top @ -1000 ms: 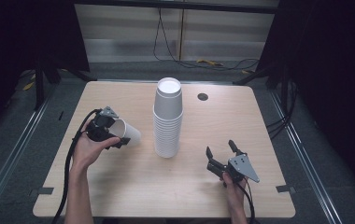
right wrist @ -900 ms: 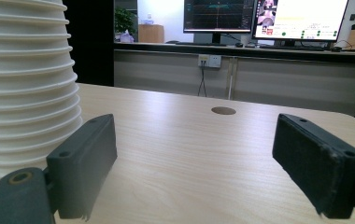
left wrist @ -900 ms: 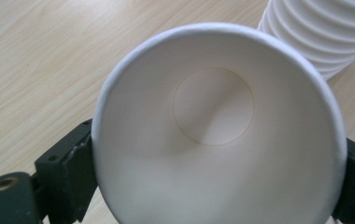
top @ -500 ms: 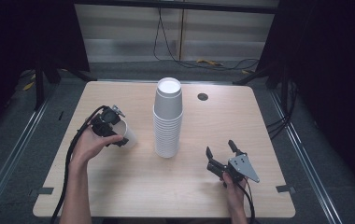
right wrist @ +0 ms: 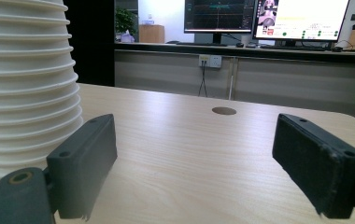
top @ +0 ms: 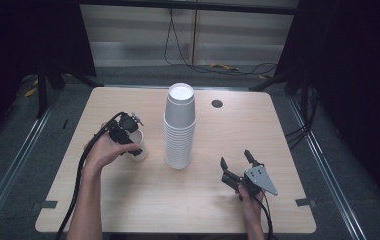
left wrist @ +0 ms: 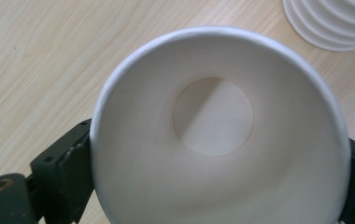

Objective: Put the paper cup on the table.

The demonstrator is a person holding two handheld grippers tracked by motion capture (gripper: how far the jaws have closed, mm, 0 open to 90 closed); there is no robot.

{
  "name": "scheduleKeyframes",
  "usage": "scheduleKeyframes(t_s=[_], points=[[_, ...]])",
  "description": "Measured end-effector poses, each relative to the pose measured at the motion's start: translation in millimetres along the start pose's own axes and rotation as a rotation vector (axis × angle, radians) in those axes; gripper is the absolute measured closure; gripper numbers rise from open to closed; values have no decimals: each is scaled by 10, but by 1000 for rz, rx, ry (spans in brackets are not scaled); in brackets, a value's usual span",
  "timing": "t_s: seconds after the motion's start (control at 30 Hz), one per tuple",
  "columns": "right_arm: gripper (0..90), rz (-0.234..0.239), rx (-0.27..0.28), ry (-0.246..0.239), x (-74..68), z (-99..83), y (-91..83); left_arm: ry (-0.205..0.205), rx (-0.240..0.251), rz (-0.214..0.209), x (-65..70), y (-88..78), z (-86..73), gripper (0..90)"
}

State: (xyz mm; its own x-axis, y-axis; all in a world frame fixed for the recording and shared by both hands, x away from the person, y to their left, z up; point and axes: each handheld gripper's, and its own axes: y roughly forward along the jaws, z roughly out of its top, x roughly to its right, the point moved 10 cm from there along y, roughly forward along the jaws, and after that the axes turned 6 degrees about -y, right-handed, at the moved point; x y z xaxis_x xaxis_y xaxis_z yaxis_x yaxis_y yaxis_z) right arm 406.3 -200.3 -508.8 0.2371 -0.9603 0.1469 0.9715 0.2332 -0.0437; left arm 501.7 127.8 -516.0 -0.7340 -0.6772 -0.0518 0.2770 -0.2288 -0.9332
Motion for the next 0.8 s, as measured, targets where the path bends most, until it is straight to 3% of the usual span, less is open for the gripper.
scheduleKeyframes(t_s=[0.13,0.33,0.47,0.67,0.8], points=[[137,4,0,-1,-6,0,1,-13,17,1,-1,29,33,69],[137,4,0,-2,-5,1,1,-34,112,-1,16,83,84,62],[137,4,-1,-2,-5,0,2,-84,182,-25,0,110,93,52],[138,5,-2,-2,-5,0,4,-118,239,-79,8,168,51,44],[138,6,-4,-2,-8,-2,5,-165,308,-72,22,198,45,43]])
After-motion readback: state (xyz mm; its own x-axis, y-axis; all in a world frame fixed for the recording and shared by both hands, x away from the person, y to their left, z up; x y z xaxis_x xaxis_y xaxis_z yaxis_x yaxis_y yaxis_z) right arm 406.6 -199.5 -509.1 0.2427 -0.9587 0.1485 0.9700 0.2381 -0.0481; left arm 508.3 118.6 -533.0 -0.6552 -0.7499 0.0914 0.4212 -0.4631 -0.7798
